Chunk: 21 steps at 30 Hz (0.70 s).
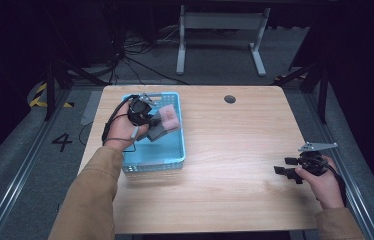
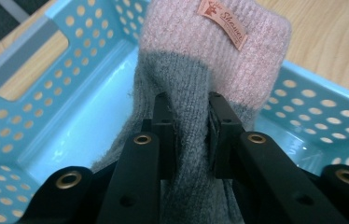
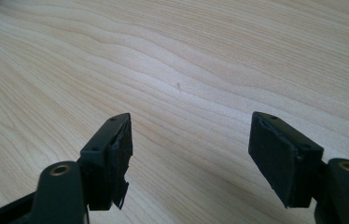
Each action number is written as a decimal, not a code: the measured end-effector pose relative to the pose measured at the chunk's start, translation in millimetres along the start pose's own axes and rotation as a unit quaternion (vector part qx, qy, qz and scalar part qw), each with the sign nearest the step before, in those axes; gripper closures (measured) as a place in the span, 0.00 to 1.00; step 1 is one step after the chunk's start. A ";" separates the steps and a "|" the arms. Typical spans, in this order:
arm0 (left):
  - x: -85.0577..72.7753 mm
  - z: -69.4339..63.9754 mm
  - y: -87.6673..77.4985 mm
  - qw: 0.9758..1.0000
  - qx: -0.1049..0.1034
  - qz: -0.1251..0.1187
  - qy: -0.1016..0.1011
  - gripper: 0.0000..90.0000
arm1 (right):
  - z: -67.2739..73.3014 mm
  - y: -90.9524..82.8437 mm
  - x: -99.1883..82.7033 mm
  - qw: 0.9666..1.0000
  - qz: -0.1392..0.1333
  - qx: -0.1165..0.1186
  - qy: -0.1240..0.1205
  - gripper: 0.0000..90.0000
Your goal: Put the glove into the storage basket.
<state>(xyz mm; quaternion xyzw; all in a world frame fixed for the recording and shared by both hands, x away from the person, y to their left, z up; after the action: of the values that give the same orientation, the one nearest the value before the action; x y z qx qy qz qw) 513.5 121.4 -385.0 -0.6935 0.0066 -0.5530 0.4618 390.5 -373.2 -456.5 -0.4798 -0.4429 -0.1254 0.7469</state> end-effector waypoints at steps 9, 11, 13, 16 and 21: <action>-11.8 10.8 17.6 1.000 0.000 0.014 -0.016 0.85 | -0.7 1.3 -0.4 1.000 0.002 0.000 0.000 0.34; -14.8 11.3 22.2 1.000 -0.004 0.023 -0.016 0.85 | -0.7 1.3 -0.4 1.000 0.002 0.000 0.000 0.34; -17.5 11.5 27.3 1.000 -0.002 0.025 -0.017 0.85 | -0.4 1.9 -0.5 1.000 0.002 0.000 0.001 0.33; -20.5 12.4 33.1 0.999 -0.005 0.036 -0.015 0.85 | 0.0 2.6 -0.6 1.000 0.005 0.002 -0.001 0.33; -25.0 12.7 41.3 0.998 -0.009 0.055 -0.004 0.85 | 0.4 3.6 -1.1 1.000 0.005 0.002 -0.001 0.33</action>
<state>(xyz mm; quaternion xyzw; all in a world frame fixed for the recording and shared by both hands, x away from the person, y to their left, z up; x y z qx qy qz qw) 534.4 118.8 -430.4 -0.6984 0.0481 -0.5243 0.4848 391.9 -371.4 -459.5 -0.4801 -0.4414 -0.1205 0.7485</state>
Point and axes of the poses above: each handheld gripper's, and its own axes: y roughly forward along the jaws, x roughly out of its top, z roughly to its left, the point moved 4 cm from there along y, roughly forward along the jaws, and after that the axes turned 10 degrees about -z, right-handed, at the moved point
